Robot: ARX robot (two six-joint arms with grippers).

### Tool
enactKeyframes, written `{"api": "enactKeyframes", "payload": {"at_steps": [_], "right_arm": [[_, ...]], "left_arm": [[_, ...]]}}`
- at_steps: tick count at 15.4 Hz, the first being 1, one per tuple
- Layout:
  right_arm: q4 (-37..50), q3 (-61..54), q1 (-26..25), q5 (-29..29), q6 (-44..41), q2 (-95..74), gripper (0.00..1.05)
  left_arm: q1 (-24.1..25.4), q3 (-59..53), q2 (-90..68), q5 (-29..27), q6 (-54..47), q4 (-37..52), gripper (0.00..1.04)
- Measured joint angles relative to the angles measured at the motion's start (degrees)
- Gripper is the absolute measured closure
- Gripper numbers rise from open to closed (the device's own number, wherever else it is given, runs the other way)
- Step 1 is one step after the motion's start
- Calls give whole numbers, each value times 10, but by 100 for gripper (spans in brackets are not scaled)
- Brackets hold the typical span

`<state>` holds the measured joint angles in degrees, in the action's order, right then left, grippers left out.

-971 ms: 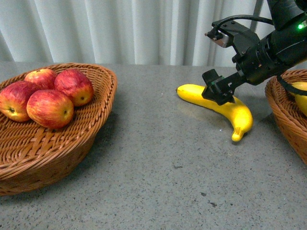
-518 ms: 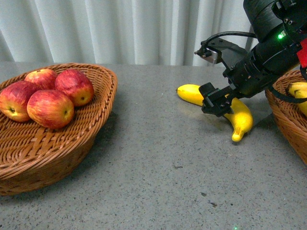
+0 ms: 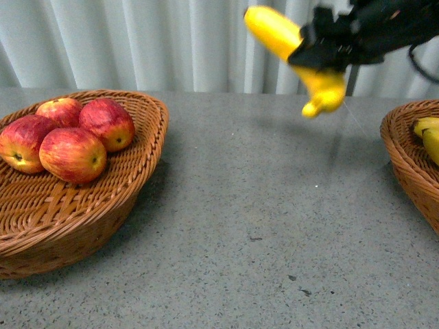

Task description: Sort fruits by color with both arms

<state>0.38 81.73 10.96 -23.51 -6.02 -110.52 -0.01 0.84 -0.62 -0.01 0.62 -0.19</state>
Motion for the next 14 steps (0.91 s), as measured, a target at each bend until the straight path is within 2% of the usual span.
{"api": "enactKeyframes", "payload": {"at_steps": [3,4,6,9,12,14], "right_arm": [[45,-74,-67,-21,56,101,70],[29,-112,-103,4,49,138,70],[-5,-173,-168,28,11,184,70],[-45,-225,-235,46,-68,234,70],[-54,-286,-257,59,-131,271,70],[-50,-312,-257,59,-149,281,53]], "left_arm": [[0,0,0,0,0,0,7],[0,0,0,0,0,0,7],[0,0,0,0,0,0,7],[0,0,0,0,0,0,7],[0,0,0,0,0,0,7],[0,0,0,0,0,0,7]]}}
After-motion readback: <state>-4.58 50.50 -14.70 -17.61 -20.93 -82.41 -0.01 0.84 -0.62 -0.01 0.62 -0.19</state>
